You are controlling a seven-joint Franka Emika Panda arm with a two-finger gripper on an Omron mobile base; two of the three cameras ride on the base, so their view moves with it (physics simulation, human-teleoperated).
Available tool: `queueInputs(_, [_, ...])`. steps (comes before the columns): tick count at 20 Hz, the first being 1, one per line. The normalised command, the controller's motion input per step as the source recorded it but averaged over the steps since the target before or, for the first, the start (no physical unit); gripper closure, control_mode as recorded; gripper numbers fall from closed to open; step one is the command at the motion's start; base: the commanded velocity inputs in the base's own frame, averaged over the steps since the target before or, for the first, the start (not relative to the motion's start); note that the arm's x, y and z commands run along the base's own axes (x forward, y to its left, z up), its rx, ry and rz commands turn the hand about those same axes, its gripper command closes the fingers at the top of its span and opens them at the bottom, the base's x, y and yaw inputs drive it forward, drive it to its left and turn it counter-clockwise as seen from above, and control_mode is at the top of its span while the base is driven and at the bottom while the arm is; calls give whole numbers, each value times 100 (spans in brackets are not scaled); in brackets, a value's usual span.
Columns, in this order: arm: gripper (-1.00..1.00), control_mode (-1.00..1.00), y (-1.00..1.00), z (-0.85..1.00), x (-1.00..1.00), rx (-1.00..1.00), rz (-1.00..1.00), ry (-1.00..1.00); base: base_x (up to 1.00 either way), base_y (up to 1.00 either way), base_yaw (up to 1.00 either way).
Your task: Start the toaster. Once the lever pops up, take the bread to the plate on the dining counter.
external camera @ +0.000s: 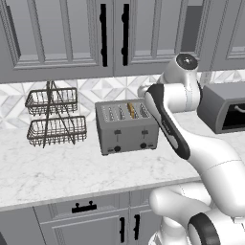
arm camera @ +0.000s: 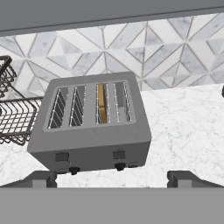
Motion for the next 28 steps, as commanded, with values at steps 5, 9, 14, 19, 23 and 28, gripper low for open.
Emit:
queueInputs(5, [-100,-100,0,0,0,0,0,0,0,0,0])
queueInputs(9, [-100,-100,0,0,0,0,0,0,0,0,0])
queueInputs(14, [-100,-100,0,0,0,0,0,0,0,0,0])
queueInputs(19, [-100,-100,0,0,0,0,0,0,0,0,0])
queueInputs(23, [-100,-100,0,0,0,0,0,0,0,0,0])
queueInputs(28, [-100,-100,0,0,0,0,0,0,0,0,0])
